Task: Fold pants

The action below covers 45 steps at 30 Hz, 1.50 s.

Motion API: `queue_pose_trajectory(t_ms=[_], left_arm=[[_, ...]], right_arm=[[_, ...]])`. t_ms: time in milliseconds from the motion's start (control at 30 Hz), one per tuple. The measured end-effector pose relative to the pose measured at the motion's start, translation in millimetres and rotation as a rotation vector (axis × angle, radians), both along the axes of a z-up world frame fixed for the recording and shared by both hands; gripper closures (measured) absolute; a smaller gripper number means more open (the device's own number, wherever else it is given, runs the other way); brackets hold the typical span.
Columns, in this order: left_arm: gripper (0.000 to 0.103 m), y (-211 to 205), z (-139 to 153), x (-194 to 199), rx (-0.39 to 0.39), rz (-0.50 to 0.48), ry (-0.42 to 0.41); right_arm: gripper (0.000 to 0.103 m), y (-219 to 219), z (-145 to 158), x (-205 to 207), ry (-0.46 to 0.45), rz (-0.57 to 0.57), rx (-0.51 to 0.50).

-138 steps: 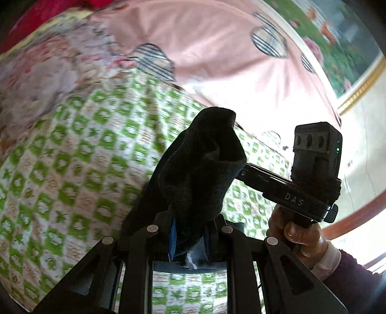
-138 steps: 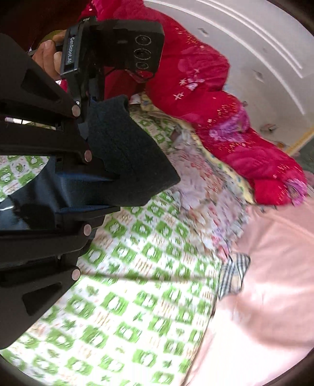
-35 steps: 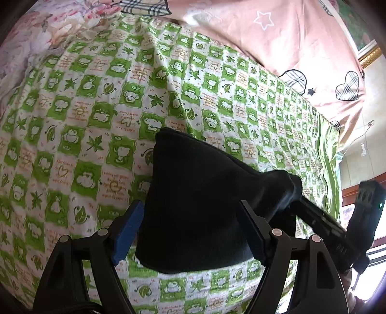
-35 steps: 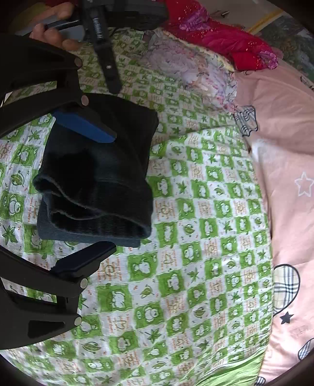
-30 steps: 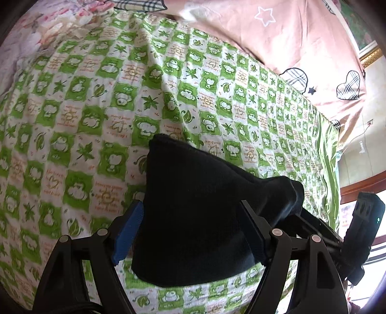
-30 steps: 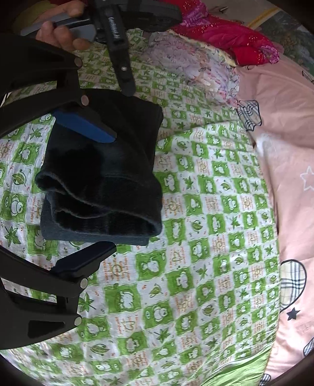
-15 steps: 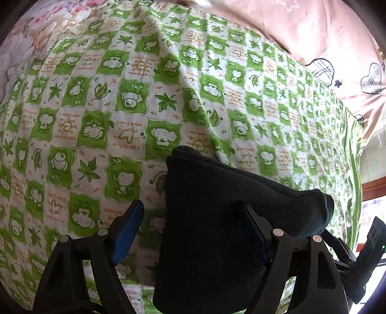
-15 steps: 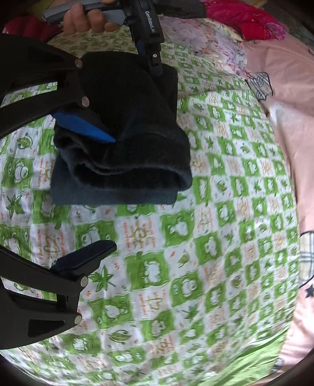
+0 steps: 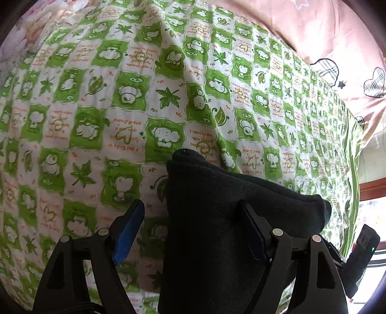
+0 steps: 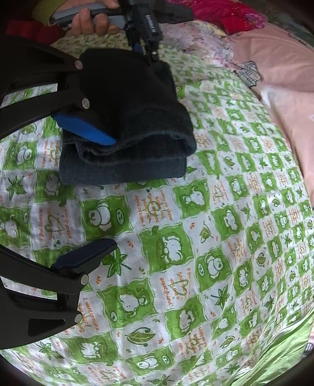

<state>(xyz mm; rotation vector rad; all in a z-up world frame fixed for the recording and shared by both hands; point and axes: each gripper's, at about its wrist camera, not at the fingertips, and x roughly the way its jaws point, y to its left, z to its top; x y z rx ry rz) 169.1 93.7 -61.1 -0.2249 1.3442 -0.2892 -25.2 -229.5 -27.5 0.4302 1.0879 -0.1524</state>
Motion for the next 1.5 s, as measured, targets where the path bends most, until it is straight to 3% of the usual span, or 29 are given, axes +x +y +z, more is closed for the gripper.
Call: queue_pose_trajectory(t_ms=[167,300,533,700,800,867,933,1067,1233,1500], left_arm=[[0.025,10,14,-17,-0.006,0.002,0.007],[0.023,18,21,-33,-0.056,0.003,0.027],[0.023,13,11,-53,-0.058,-0.032,0.068],[0.020,11,-2,-55,-0.068,-0.028,0.079],[0.020,5,-8,-53,-0.053,-0.038,0.063],[0.023,3,-10,-54,-0.050,-0.038,0.052],[0.040,1,-10,-52,-0.073,-0.049,0.045],[0.047,-2,-6,-54,-0.077,-0.065,0.024],[0.066,6,7,-61,-0.105,-0.058,-0.015],[0.075,13,45,-74,-0.129,-0.048,-0.119]], right_arm=[[0.029,2,16,2,-0.059,-0.021,0.081],[0.029,6,23,12,-0.094,-0.009,0.156],[0.030,12,-6,27,-0.021,-0.001,0.214],[0.044,-3,-22,19,-0.032,-0.006,0.301],[0.047,-5,-22,18,-0.035,0.009,0.304],[0.048,-3,-21,19,-0.038,0.014,0.301],[0.050,-1,-20,18,-0.046,0.020,0.305],[0.057,0,-17,20,-0.062,0.035,0.321],[0.063,7,-5,22,-0.080,0.063,0.316],[0.066,19,24,28,-0.137,0.109,0.292]])
